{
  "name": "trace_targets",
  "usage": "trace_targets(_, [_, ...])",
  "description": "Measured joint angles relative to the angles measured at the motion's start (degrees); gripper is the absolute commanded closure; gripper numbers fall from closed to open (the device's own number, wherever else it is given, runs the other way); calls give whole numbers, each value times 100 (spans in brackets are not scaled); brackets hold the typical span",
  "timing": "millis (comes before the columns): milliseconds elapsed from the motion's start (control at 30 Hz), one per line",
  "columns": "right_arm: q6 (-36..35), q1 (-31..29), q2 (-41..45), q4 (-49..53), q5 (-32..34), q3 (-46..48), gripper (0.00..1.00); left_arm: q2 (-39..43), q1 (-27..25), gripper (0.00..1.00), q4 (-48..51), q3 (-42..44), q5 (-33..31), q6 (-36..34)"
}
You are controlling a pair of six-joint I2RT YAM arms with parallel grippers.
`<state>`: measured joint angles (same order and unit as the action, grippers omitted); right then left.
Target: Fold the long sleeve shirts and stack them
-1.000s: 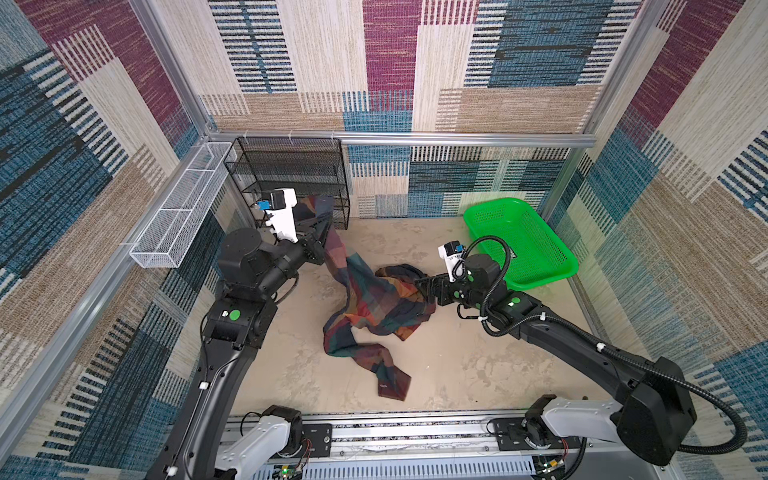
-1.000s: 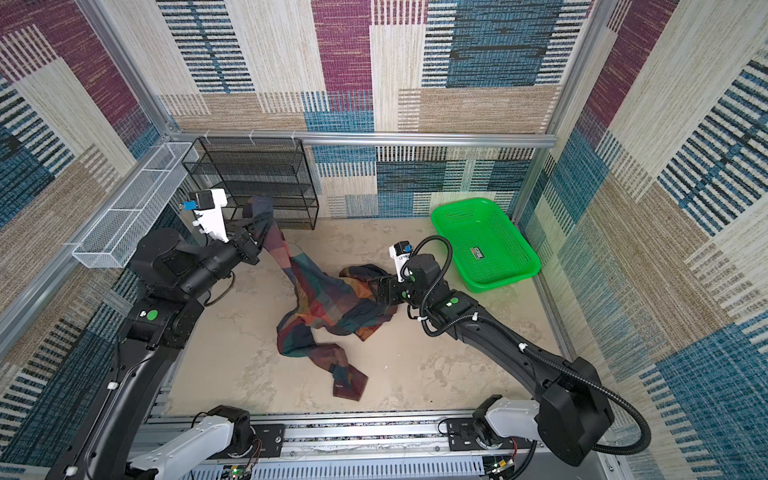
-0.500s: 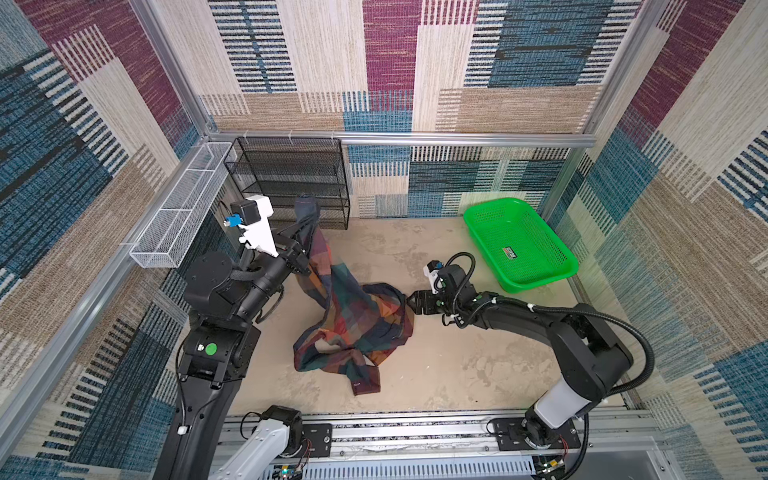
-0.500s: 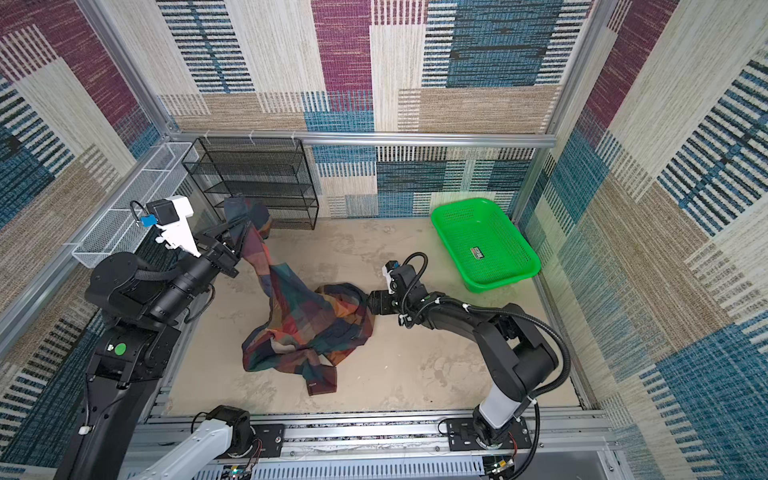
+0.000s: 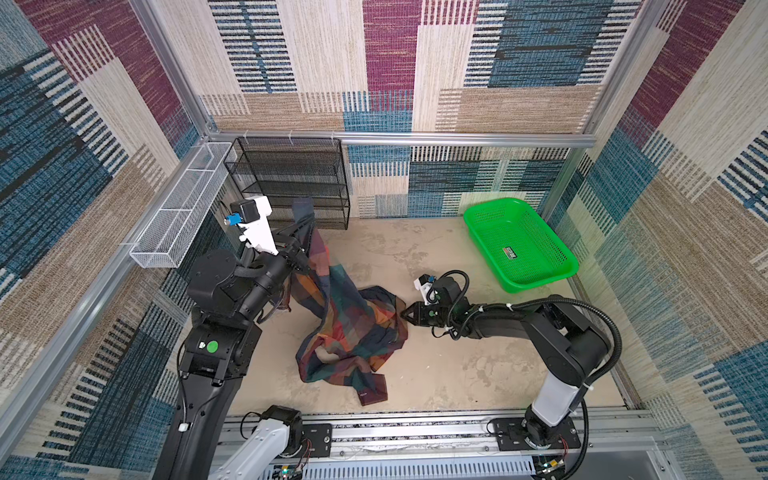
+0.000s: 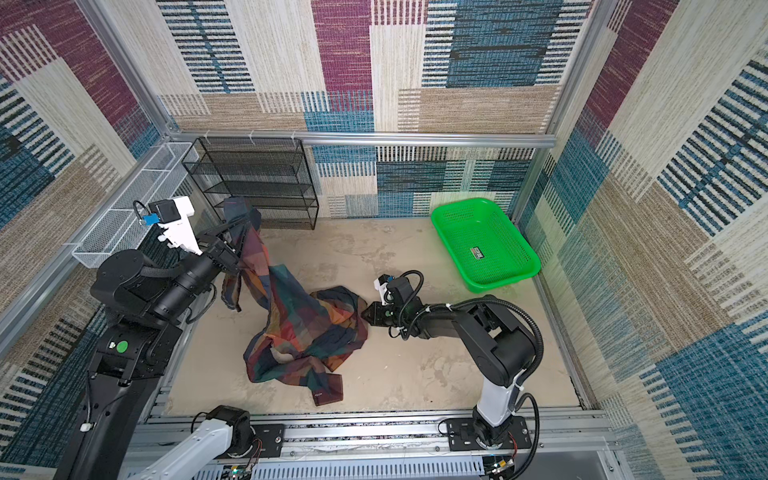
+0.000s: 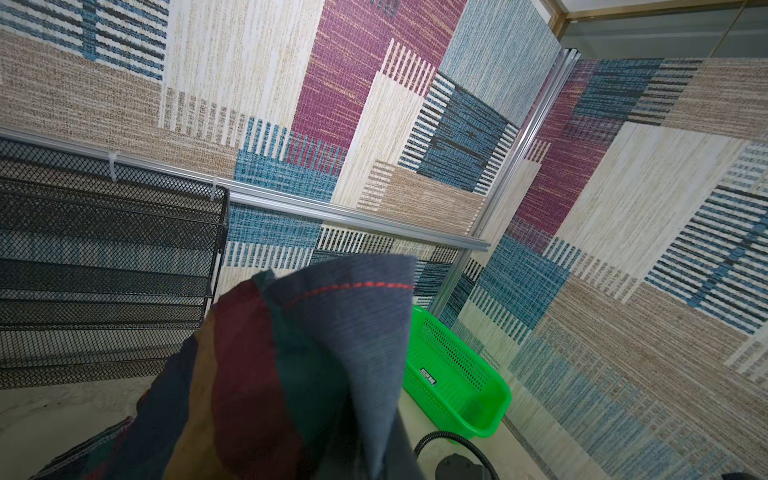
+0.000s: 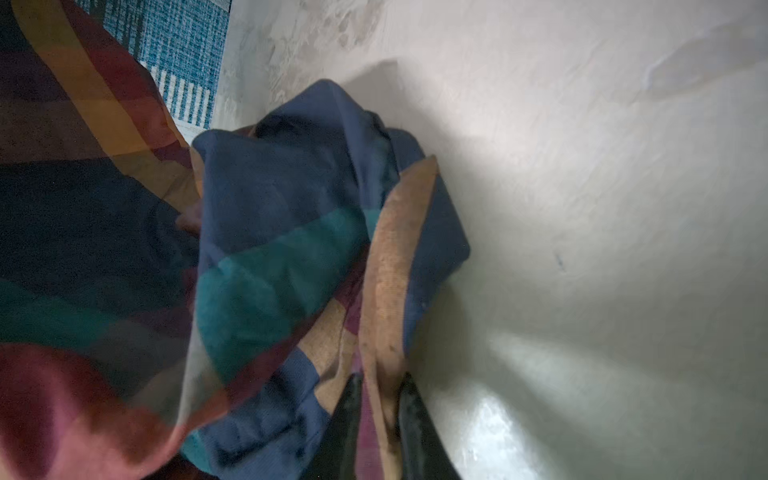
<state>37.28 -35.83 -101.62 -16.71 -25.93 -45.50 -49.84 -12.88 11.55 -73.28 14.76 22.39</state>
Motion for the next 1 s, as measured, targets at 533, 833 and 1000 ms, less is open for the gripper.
trace_targets(533, [-1078,927,1871,2083,1241,-2367,100,-249,153,100,-1530,568,-549,-212])
trace_targets(833, [-1550,1580,1897,3200,1823,-4430,100,251,199,100,-2802,1412,-699,-199])
trace_targets(1000, [-1563,1773,1287,3838,2111,-5053,100,890,199,100,-2964,2747,-1008,-192])
